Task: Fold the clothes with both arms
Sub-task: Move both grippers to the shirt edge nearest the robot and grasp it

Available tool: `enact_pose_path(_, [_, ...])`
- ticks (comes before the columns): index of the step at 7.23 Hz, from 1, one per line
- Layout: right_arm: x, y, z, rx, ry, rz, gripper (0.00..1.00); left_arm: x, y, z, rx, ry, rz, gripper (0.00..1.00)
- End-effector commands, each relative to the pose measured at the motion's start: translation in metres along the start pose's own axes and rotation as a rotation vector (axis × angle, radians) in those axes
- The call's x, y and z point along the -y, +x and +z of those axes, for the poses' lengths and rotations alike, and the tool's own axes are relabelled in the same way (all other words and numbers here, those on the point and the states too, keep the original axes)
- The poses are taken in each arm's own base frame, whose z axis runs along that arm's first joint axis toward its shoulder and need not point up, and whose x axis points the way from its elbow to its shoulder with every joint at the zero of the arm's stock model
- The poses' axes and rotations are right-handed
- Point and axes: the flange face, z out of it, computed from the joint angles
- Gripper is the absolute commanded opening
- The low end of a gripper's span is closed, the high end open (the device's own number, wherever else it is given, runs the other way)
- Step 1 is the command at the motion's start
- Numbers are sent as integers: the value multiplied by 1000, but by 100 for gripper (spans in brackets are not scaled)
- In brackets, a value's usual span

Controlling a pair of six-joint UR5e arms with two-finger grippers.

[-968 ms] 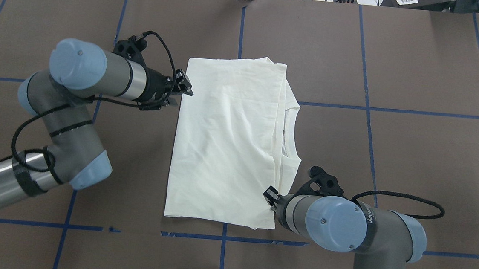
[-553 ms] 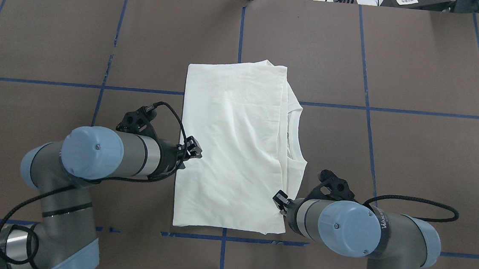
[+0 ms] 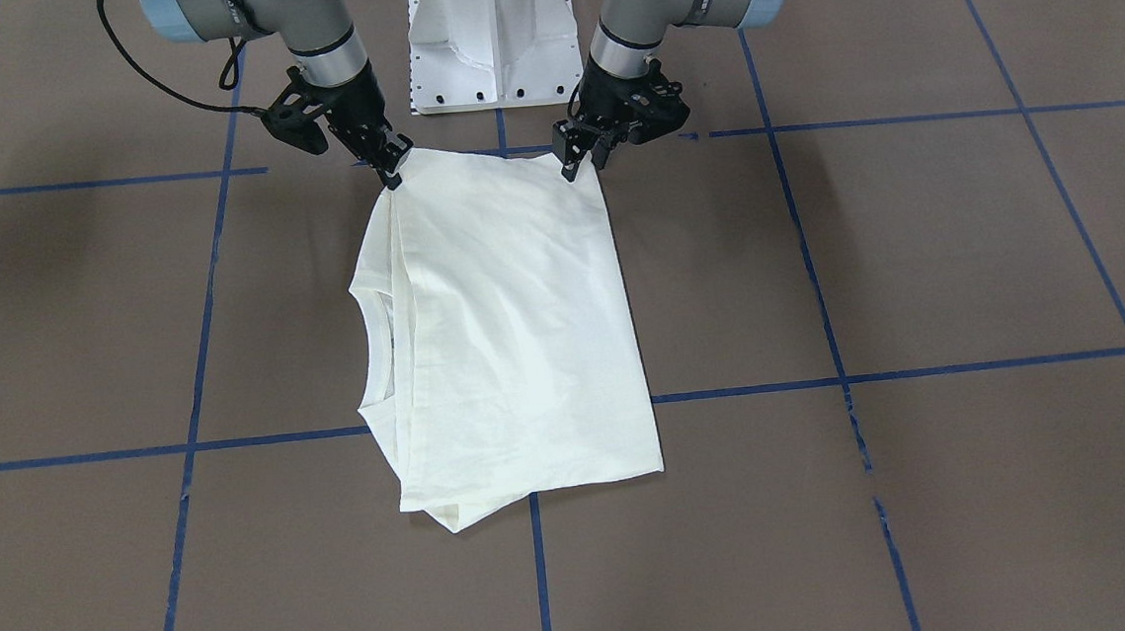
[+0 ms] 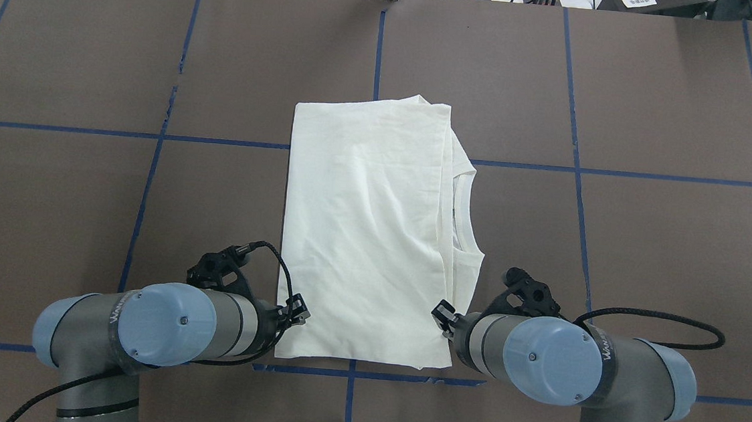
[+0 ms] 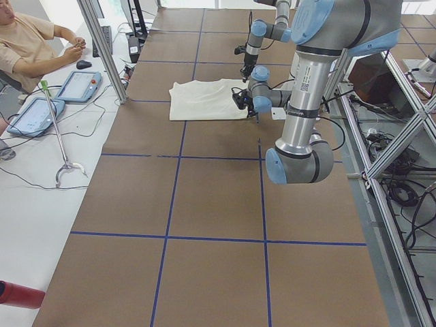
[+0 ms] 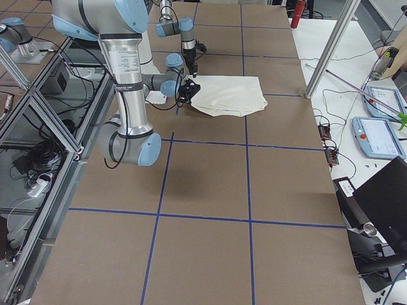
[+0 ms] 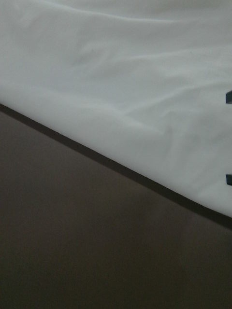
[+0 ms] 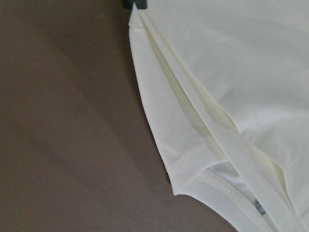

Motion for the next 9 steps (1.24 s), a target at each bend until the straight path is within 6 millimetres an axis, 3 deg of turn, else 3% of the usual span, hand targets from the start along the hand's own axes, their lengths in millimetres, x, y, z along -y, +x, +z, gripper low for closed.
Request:
enact_pose_path(1, [-1,-1,0,2,-1,1,0,-7,-6,3,13,-10,6,60])
enact_pose_path(3, [-2,-2,-2,6,-5,0,0,-9,-6,4,15,-14,7,48])
enact_pose_path(4, [-2,-2,-3,7,-6,0,0,-12,-6,4,15,-18,9,36])
enact_pose_path(6, [-3,-1,-3,5,-6,-1,0,-17,-7,5,16,-23,-16,0])
enact_pose_path(7, [-2,0,-2,4,-5,0,0,-18,-5,1,8,-28,-16,0])
enact_pose_path(8, [-4,-2,-12,18,-16,-1,0,-34,3,-23,-33,-66,-25,0])
enact_pose_path(9, [-8,9,-34,32,-43,-9,0,-53,8,-60,-57,-106,-52,0])
